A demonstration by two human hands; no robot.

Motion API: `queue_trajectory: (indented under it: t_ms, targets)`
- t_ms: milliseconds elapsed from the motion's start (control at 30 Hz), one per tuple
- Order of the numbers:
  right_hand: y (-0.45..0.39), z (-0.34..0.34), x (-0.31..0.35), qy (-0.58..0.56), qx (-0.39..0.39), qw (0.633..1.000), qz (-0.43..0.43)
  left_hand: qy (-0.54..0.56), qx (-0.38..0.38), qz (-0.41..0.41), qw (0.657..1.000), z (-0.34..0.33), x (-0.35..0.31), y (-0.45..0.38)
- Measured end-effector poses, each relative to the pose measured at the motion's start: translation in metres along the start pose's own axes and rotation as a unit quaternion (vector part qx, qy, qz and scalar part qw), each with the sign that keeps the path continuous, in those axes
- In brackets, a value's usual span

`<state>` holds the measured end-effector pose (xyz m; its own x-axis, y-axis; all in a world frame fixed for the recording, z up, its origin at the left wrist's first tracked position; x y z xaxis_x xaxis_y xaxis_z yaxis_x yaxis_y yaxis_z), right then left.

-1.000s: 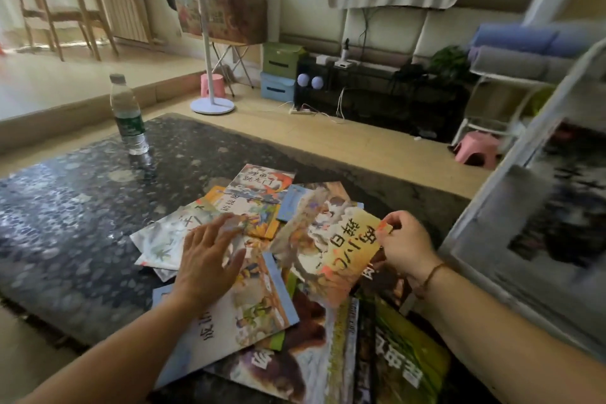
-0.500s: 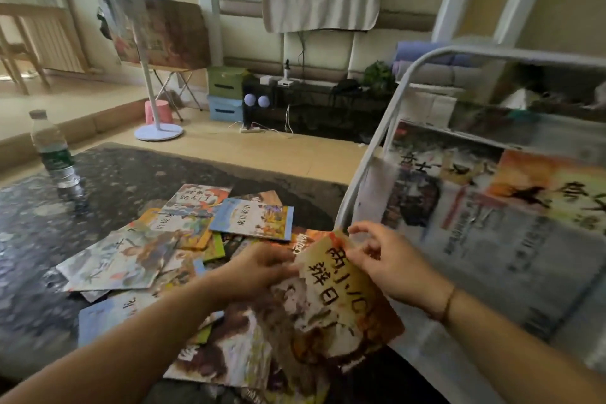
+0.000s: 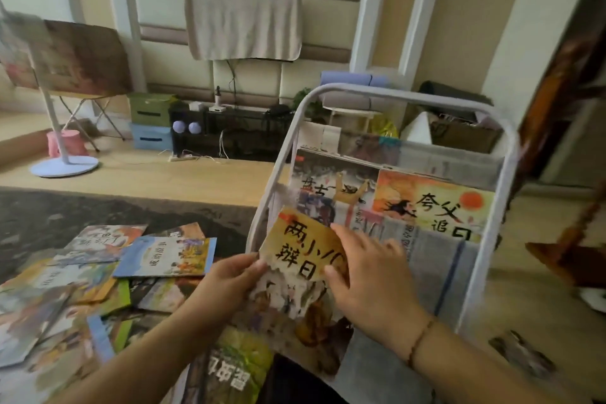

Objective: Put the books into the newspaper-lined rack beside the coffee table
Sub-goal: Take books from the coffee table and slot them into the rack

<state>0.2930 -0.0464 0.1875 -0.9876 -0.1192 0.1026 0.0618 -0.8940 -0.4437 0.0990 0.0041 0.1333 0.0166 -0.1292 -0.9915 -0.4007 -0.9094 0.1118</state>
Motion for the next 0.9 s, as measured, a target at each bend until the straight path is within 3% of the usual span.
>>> queue_trajectory:
  t_ms: [133,233,367,467,567,733,900]
  targets:
    - [-0.023,0.047,-0.026,0.074,-0.083,0.994,0.01,0.027,-0.044,-0.057,0.997,-0.028,-0.032,-0.017]
    - [-0.048,0.1,-0.054,0.134,-0.158,0.978,0.01,-0.035,-0.076,-0.15,0.985,-0.053,-0.072,-0.036]
    - [-0.075,0.15,-0.082,0.234,-0.194,0.953,0.0,-0.132,-0.042,-0.227,0.964,-0.098,-0.115,-0.065]
    - [-0.083,0.163,-0.097,0.247,-0.2,0.948,-0.009,-0.181,-0.036,-0.251,0.95,-0.122,-0.132,-0.083]
    - [-0.082,0.16,-0.106,0.245,-0.207,0.947,-0.013,-0.216,-0.046,-0.256,0.941,-0.13,-0.134,-0.095]
    - [-0.07,0.126,-0.116,0.273,-0.171,0.947,-0.002,-0.366,-0.071,-0.19,0.908,-0.13,-0.103,-0.113]
    - [-0.055,0.099,-0.126,0.278,-0.141,0.95,-0.009,-0.505,-0.099,-0.166,0.841,-0.133,-0.088,-0.108]
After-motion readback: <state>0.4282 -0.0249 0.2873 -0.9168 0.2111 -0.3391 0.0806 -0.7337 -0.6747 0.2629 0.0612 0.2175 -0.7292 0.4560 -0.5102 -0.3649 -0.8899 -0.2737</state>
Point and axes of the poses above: each hand's wrist, its own y-axis away from the middle knuckle, its own z-axis out of the back of the hand, x = y × z, the point moved 4 cm from there along -y, towards the middle knuckle, and after that the axes turned 2 degrees about x, right-handed, at the moved point
